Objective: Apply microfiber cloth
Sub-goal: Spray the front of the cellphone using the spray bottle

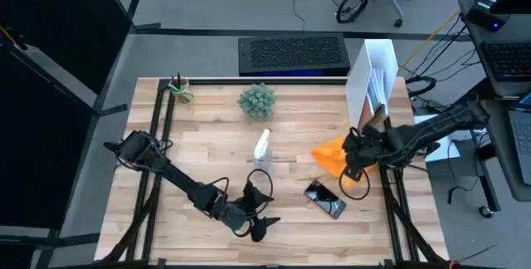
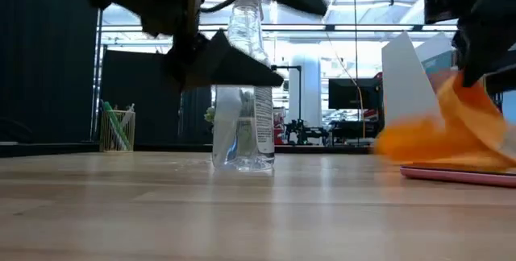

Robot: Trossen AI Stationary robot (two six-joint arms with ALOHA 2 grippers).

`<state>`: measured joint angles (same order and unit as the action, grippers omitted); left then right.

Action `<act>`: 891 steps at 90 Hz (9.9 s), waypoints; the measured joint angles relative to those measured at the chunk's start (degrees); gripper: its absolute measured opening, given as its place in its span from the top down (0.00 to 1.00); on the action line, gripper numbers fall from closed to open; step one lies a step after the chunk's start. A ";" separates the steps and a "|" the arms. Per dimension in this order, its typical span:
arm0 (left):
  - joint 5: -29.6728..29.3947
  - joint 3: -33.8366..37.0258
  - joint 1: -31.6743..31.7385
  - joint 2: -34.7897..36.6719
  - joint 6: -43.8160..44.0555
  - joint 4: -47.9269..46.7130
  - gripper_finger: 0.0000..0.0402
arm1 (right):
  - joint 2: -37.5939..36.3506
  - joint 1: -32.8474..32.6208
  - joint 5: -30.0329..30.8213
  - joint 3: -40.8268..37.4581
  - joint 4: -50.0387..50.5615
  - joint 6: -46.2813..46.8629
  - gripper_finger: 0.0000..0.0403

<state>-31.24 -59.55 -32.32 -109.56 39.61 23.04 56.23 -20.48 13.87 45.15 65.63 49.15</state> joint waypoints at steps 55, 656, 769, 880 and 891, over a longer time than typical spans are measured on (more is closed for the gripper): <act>-0.24 -22.19 2.28 -19.96 -19.55 -0.06 0.16 | 7.42 -18.05 -1.90 -12.23 -26.40 14.91 0.35; 22.42 16.59 26.68 30.66 -47.19 2.53 0.02 | 15.43 12.53 10.07 -4.17 -63.77 -38.30 0.97; 26.74 16.65 26.90 28.49 -47.21 6.37 0.43 | 33.11 32.14 -19.39 2.21 -104.48 -48.23 0.97; 23.90 16.55 24.78 46.96 -30.70 -34.33 0.03 | 11.02 12.23 -14.93 -2.88 -47.43 -21.60 0.97; 23.26 16.55 22.32 46.93 -29.34 -32.63 0.03 | 18.10 7.85 -19.27 -7.01 -58.22 -15.40 0.97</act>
<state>-7.99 -43.00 -10.00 -62.63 10.27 -9.59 74.33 -12.63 -5.39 38.13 7.41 33.75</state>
